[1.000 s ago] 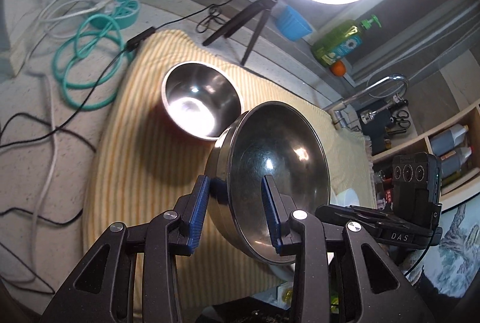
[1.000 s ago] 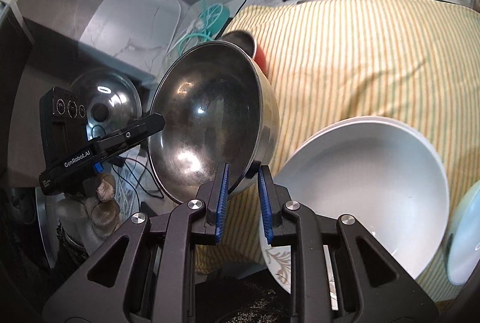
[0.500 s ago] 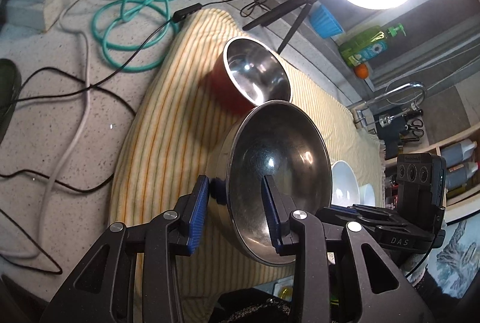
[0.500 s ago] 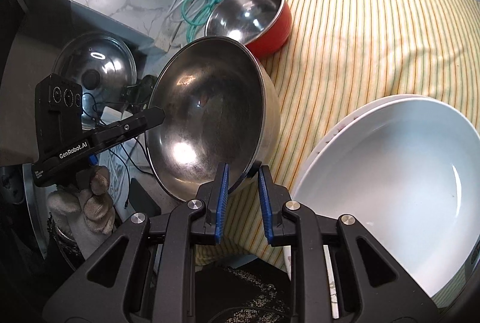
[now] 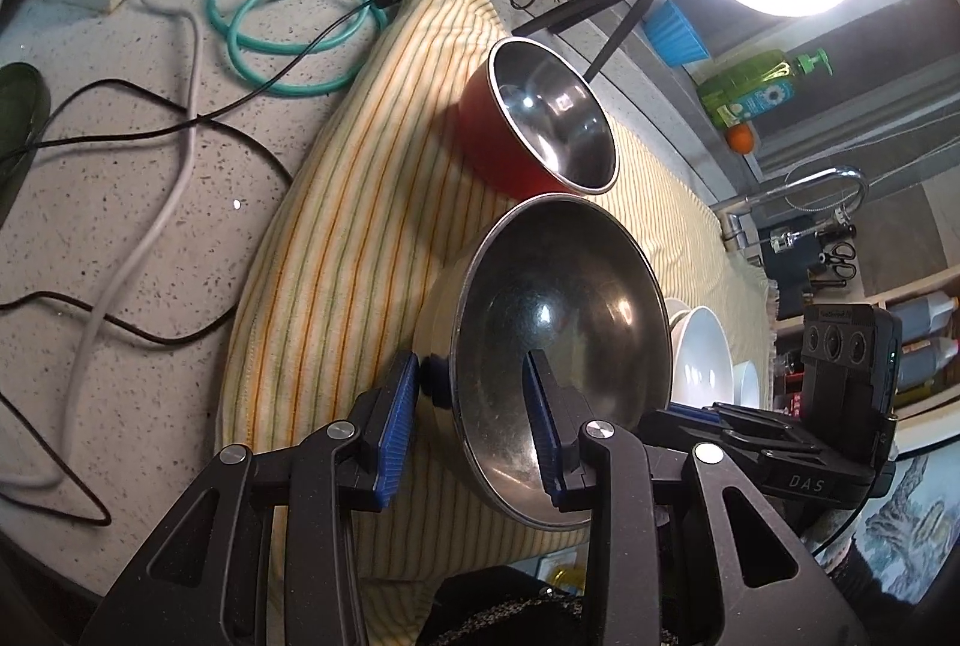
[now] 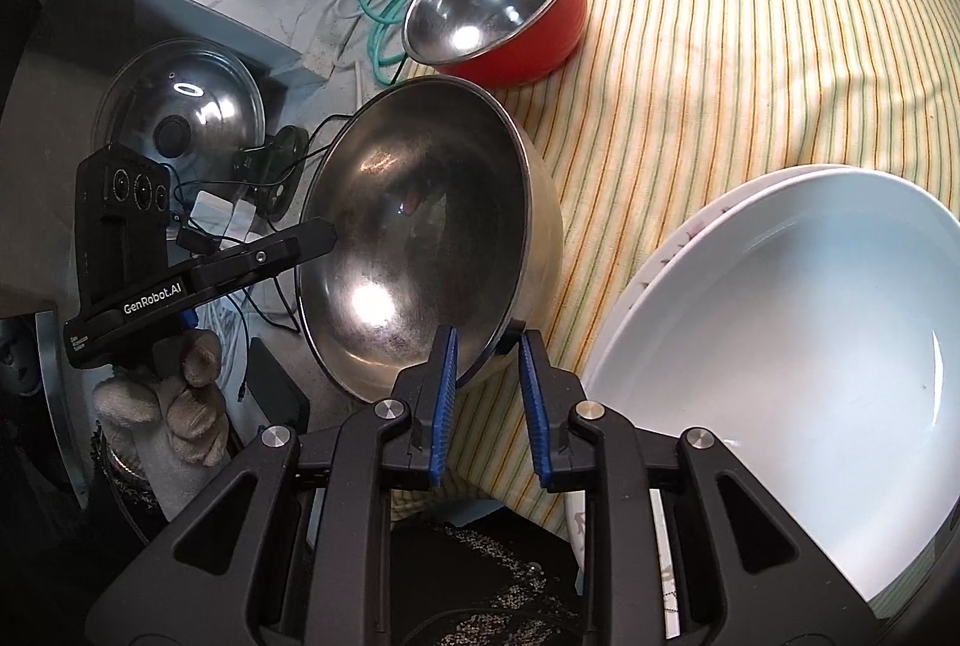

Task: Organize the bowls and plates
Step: 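Lift the large steel bowl and carry it toward the red-exterior bowl, then lower the large steel bowl onto the cloth and open both grippers, then move both grippers to the red-exterior bowl rim and close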

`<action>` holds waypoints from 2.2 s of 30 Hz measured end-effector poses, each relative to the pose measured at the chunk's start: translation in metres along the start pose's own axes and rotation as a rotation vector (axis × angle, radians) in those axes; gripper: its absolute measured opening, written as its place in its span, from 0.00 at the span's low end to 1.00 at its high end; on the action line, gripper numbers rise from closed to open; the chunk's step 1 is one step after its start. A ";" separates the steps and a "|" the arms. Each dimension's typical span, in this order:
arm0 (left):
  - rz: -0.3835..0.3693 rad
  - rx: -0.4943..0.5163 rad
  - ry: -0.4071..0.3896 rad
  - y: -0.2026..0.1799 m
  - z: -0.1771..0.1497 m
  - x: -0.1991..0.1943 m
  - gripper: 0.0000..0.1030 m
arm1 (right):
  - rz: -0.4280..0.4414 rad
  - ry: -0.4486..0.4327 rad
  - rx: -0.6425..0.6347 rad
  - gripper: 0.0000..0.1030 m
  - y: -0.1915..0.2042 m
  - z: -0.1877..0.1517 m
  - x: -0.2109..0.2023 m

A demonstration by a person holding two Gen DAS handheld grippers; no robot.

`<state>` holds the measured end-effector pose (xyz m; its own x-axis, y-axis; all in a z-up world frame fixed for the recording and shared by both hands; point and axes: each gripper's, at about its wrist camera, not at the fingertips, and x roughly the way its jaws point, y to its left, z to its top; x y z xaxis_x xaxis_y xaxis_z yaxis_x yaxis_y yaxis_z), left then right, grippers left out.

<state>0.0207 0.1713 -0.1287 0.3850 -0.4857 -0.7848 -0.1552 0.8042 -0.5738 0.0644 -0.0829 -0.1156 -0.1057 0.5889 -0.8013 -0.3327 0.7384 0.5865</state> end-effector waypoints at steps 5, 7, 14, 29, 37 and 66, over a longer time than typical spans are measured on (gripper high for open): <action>0.005 -0.001 0.003 0.000 0.001 0.002 0.35 | -0.003 -0.011 -0.007 0.25 0.001 0.000 -0.001; 0.005 -0.001 0.003 0.001 0.001 0.001 0.35 | -0.001 -0.016 -0.004 0.33 0.000 0.000 -0.002; 0.011 0.002 -0.007 0.000 0.003 -0.003 0.42 | 0.004 -0.045 -0.006 0.47 0.000 0.001 -0.012; 0.020 0.055 -0.087 -0.016 0.037 -0.021 0.43 | -0.001 -0.148 -0.007 0.53 -0.001 0.022 -0.045; 0.004 0.066 -0.105 -0.021 0.070 -0.011 0.43 | 0.027 -0.207 0.067 0.53 -0.013 0.048 -0.057; 0.008 0.040 -0.029 -0.011 0.122 0.049 0.33 | 0.009 -0.162 0.173 0.25 -0.041 0.130 0.001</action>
<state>0.1525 0.1809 -0.1319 0.4104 -0.4691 -0.7820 -0.1226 0.8214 -0.5570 0.1992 -0.0698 -0.1248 0.0481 0.6306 -0.7746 -0.1658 0.7698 0.6164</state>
